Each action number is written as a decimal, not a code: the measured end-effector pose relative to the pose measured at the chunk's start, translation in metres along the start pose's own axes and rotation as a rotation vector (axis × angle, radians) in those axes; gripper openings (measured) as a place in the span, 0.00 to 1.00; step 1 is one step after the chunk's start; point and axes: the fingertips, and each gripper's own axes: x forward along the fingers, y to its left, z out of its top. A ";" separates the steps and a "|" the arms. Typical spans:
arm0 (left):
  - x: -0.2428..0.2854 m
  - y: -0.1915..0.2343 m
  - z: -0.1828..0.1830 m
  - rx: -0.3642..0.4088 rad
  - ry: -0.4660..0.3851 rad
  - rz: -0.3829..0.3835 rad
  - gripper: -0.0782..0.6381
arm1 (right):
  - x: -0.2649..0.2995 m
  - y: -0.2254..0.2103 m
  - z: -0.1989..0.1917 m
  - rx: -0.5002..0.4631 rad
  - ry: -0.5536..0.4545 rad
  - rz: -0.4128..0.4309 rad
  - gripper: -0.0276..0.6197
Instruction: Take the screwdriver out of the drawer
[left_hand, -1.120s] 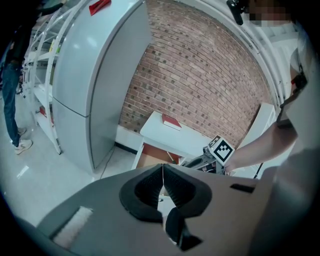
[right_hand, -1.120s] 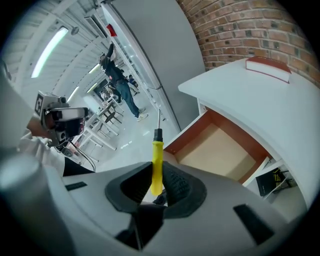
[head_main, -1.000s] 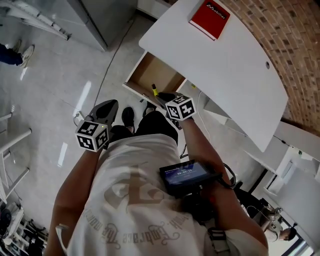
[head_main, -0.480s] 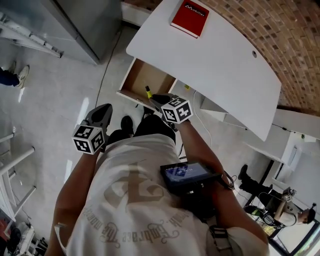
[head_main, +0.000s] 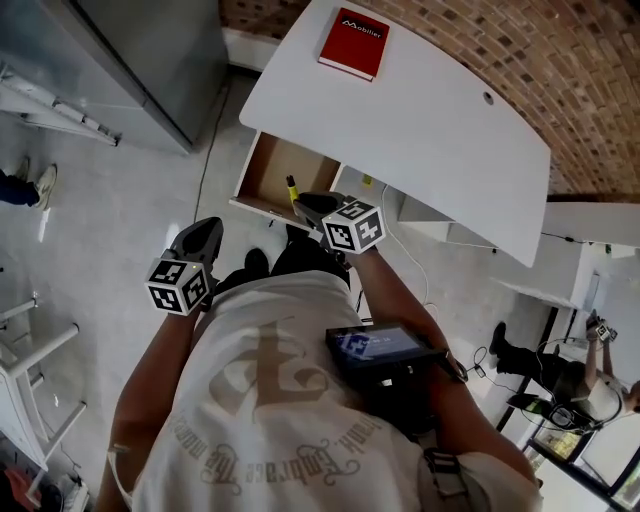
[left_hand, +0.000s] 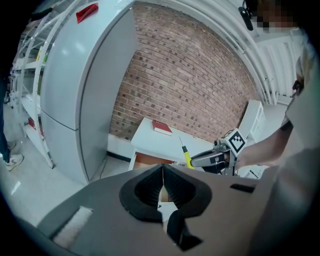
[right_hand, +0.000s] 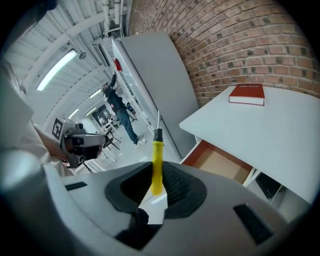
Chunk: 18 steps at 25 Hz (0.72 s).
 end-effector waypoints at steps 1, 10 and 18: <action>0.000 0.000 0.001 0.005 -0.002 -0.004 0.12 | -0.002 0.002 0.003 0.007 -0.017 -0.001 0.13; 0.002 -0.009 0.019 0.049 -0.028 -0.044 0.12 | -0.030 0.018 0.033 0.037 -0.177 -0.004 0.13; 0.007 -0.033 0.031 0.100 -0.045 -0.090 0.12 | -0.069 0.032 0.051 0.055 -0.332 -0.007 0.13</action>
